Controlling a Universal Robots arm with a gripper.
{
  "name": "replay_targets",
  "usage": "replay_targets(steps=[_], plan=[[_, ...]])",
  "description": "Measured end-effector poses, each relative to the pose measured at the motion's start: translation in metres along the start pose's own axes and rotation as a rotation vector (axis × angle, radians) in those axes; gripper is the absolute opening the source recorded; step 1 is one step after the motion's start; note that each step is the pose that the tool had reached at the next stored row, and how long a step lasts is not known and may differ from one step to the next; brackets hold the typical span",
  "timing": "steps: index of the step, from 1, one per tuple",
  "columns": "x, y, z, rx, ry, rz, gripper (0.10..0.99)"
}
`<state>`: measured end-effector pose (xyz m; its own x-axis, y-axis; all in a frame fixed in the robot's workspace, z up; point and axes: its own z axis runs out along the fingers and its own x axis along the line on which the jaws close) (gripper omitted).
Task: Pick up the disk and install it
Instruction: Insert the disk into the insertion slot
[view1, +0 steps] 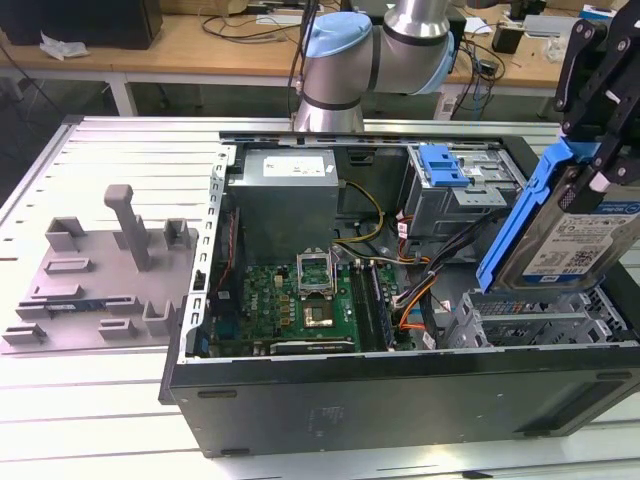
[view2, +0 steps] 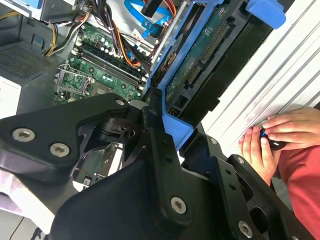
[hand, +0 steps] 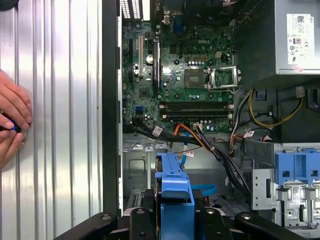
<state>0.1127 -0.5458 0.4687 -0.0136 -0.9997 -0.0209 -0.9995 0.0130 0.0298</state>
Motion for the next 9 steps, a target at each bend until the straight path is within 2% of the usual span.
replay_targets(steps=[9], plan=[[0.0001,-0.0001,0.0041,0.000,0.0221,-0.014,0.369]])
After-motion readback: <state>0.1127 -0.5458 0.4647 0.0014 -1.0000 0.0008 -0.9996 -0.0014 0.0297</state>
